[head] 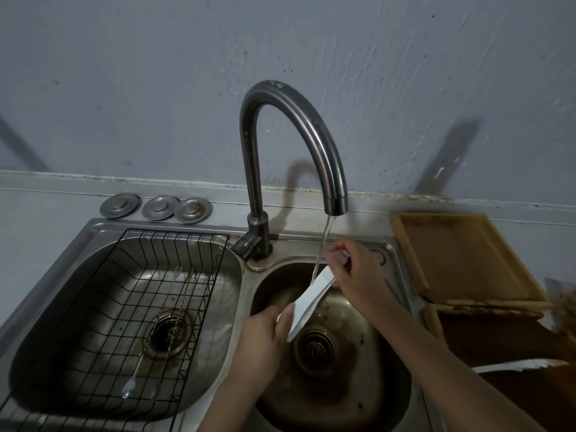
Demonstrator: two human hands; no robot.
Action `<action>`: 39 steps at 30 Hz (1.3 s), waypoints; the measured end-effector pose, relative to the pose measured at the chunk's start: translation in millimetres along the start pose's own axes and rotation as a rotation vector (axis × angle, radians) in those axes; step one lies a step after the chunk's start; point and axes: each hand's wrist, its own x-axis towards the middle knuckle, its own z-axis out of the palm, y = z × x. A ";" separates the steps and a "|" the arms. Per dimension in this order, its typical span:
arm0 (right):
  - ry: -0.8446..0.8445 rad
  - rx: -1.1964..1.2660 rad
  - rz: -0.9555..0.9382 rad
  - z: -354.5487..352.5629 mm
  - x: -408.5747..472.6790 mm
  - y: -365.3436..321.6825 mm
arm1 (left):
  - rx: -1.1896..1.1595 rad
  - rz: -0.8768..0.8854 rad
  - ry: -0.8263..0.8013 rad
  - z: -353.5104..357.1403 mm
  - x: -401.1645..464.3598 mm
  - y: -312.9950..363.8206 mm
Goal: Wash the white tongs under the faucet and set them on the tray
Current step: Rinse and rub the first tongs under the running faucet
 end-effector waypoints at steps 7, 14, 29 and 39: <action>-0.180 0.215 0.058 0.4 3.9 -1.8 | 0.032 -0.025 0.054 -12.2 4.7 -0.6; -0.163 0.098 0.020 6.5 2.7 -7.8 | 0.078 -0.038 0.062 -25.2 2.4 4.8; -0.764 -0.028 0.534 -49.4 0.9 7.7 | 0.751 0.678 0.124 -22.3 19.2 11.0; -0.270 0.343 0.571 -38.1 -55.2 31.4 | 0.389 0.249 0.234 5.5 37.0 -14.4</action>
